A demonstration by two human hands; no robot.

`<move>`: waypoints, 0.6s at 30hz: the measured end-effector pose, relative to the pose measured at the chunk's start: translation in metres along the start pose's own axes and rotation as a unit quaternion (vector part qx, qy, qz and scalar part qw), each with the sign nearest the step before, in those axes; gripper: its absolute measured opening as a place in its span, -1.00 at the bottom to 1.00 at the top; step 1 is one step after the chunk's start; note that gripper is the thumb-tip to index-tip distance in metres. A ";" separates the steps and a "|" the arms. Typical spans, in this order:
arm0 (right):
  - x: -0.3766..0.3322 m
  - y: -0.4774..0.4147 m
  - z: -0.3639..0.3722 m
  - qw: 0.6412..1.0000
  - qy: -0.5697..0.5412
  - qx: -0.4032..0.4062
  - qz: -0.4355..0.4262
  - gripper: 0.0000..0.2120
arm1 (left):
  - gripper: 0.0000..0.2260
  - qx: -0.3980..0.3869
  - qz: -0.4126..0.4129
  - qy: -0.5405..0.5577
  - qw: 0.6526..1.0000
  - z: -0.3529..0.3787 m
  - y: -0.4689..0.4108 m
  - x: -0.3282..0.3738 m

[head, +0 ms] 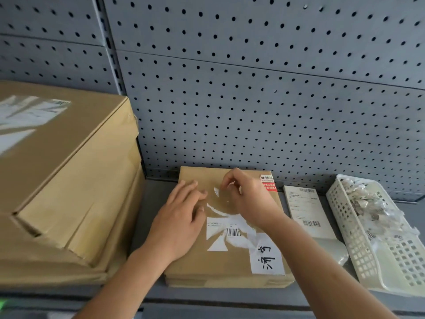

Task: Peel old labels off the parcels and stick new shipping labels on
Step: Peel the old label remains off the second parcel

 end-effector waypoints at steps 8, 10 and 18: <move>-0.003 -0.011 0.014 0.998 0.045 0.007 -0.044 -0.75 | -0.68 0.009 0.005 -0.002 1.000 -0.001 0.000 -0.001; -0.005 -0.011 0.016 0.996 0.059 0.020 -0.063 -0.77 | -0.68 0.007 0.004 -0.002 1.000 -0.001 0.000 -0.001; -0.008 -0.009 0.021 0.992 0.085 0.043 -0.082 -0.75 | -0.68 0.000 -0.001 0.000 1.000 -0.001 0.000 0.000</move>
Point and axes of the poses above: each hand's wrist, its own y-axis away from the middle knuckle, its own z-axis out of the palm, x = y × z, the point moved 8 cm from there along -y, towards the middle knuckle, and after that the axes turned 12 degrees about z, right-handed, at the moved point
